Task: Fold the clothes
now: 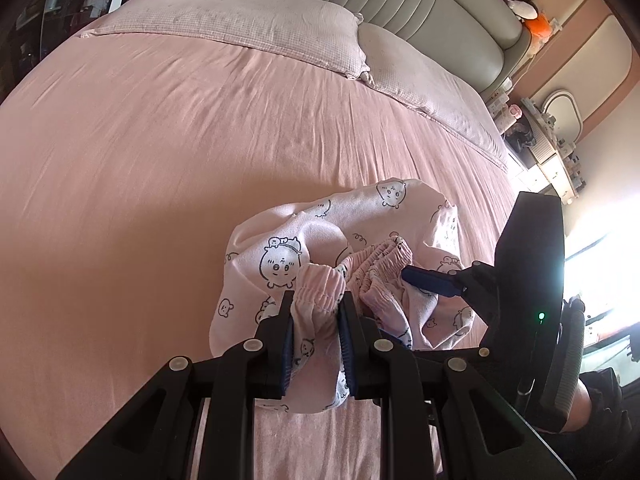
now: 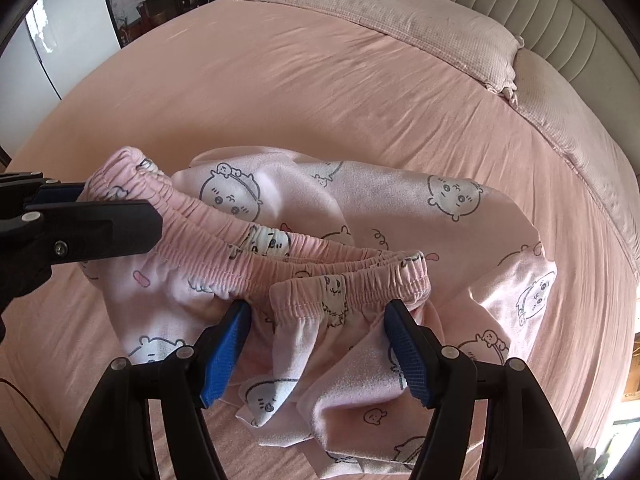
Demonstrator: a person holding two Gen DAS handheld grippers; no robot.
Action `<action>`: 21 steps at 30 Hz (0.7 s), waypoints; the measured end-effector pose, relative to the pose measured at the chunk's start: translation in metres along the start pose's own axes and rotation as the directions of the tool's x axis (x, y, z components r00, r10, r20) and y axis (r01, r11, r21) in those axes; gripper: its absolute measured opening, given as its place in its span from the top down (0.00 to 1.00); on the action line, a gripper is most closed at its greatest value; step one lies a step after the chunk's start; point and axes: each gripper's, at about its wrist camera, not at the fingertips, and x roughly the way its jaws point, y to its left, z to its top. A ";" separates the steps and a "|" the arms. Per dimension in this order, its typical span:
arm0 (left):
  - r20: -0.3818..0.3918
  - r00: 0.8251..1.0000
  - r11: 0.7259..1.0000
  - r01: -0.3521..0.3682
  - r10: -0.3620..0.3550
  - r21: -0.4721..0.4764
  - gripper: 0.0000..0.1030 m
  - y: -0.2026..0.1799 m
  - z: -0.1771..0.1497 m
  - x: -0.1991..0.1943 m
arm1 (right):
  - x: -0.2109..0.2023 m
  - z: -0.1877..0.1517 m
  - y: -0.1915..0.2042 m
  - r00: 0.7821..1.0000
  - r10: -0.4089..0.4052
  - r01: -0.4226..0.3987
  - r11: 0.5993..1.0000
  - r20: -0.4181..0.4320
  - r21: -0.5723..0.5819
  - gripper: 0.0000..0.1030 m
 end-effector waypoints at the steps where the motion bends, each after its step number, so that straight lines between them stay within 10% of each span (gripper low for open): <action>1: -0.001 1.000 1.000 -0.001 0.001 -0.001 0.83 0.000 0.000 0.000 | -0.001 -0.001 -0.004 1.000 0.015 -0.015 1.000 0.005 0.019 0.36; 21: -0.007 1.000 1.000 -0.002 0.002 0.027 0.83 -0.002 0.000 -0.007 | -0.016 -0.011 -0.079 0.989 0.140 -0.147 0.965 0.051 0.219 0.39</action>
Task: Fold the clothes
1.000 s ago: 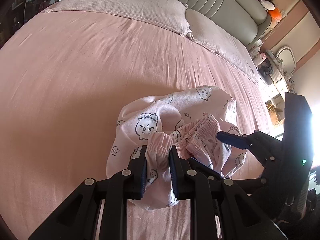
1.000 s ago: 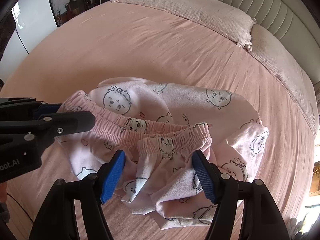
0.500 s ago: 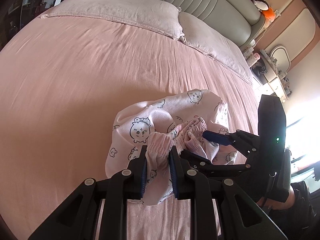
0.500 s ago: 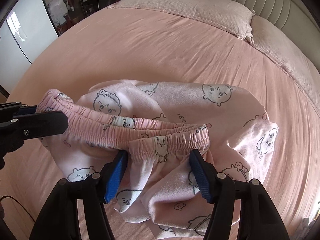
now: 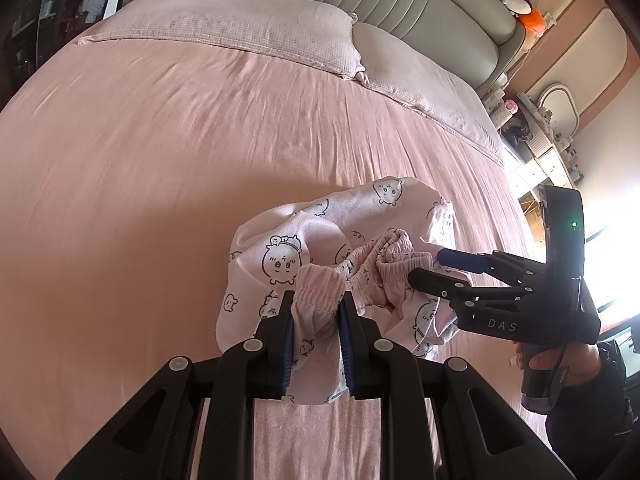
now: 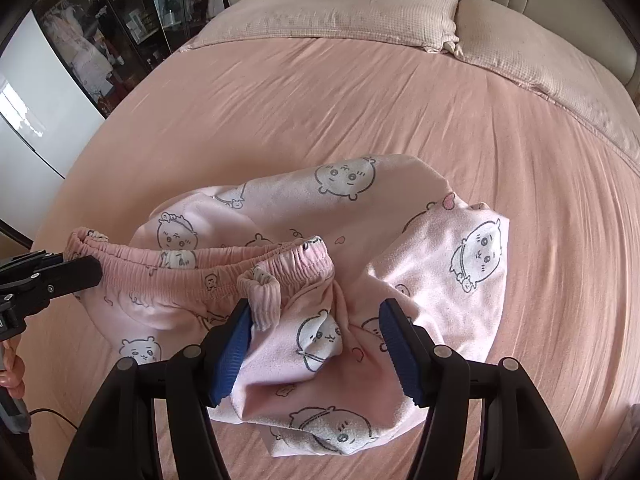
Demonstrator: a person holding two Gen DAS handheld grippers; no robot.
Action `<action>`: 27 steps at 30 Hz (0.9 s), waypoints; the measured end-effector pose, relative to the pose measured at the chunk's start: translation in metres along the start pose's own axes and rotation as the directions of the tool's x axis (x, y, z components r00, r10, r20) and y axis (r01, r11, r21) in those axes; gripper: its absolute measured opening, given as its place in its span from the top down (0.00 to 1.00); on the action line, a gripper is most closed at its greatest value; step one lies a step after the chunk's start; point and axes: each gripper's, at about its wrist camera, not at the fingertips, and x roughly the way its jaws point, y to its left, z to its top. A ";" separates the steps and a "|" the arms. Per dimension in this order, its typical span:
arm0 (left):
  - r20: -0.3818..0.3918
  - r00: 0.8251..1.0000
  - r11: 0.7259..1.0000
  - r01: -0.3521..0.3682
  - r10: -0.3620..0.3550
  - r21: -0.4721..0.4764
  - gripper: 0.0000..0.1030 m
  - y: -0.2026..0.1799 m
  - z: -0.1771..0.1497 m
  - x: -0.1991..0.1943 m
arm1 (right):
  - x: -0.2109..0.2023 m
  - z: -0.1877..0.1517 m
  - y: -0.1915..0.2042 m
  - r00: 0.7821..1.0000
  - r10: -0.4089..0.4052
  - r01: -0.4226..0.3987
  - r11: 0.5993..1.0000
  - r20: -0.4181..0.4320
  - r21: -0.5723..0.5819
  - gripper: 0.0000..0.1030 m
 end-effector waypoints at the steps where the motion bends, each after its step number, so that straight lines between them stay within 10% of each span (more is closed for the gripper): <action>1: -0.002 1.000 1.000 0.000 0.000 0.003 0.83 -0.001 0.000 0.001 | -0.002 0.000 0.005 1.000 -0.001 0.001 1.000 0.015 -0.016 0.39; 10: -0.012 1.000 1.000 -0.001 0.001 0.020 0.83 -0.006 -0.002 0.002 | 0.001 -0.001 0.044 0.998 -0.005 0.014 0.990 0.065 -0.137 0.39; 20: -0.012 1.000 0.999 0.004 -0.003 0.043 0.83 -0.013 -0.001 0.000 | 0.003 -0.013 0.075 0.967 -0.179 0.233 0.913 0.184 -0.336 0.39; 27: -0.010 1.000 0.999 0.008 -0.008 0.047 0.83 -0.017 0.001 -0.001 | 0.015 -0.012 0.075 0.981 -0.156 0.188 0.915 0.117 -0.357 0.56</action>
